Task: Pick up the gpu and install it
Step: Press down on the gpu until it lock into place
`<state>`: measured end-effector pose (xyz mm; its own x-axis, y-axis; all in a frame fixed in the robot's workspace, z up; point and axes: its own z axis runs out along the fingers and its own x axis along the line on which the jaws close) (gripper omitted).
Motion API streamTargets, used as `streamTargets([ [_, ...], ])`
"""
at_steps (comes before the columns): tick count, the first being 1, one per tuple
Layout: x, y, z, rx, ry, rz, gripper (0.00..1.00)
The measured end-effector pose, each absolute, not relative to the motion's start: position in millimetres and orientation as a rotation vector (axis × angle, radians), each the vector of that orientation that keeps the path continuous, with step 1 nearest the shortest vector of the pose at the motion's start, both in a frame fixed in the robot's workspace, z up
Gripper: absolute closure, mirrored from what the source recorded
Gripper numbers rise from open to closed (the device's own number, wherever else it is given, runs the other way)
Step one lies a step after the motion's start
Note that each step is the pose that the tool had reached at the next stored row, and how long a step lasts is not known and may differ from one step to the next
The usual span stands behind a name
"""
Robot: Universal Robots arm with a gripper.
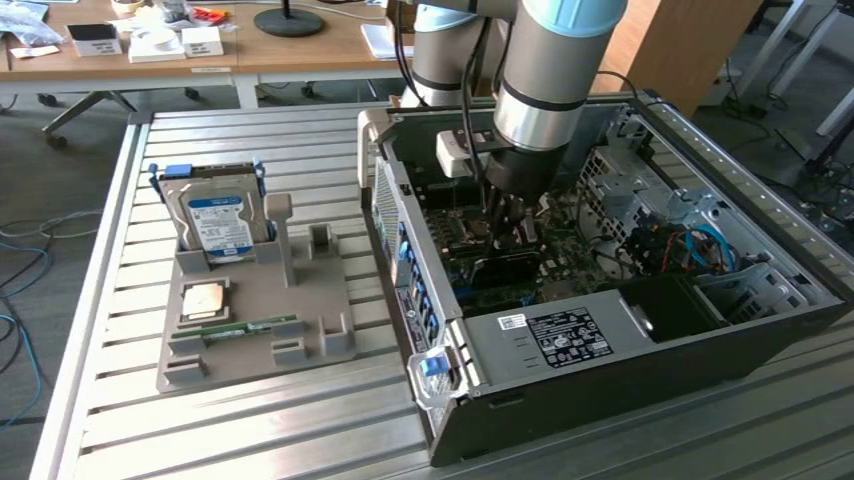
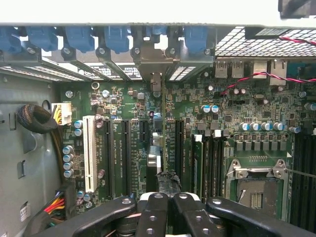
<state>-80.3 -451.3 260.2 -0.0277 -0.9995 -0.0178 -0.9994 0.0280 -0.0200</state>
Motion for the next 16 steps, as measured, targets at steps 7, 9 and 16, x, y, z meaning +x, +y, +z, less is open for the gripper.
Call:
streamTargets([
  [7,-80,-451,260,-2.172,2.233,-0.003,0.89],
  [9,-80,-451,261,-2.171,2.232,-0.002,0.89],
  [16,-80,-451,271,-2.172,2.233,-0.003,0.89],
])
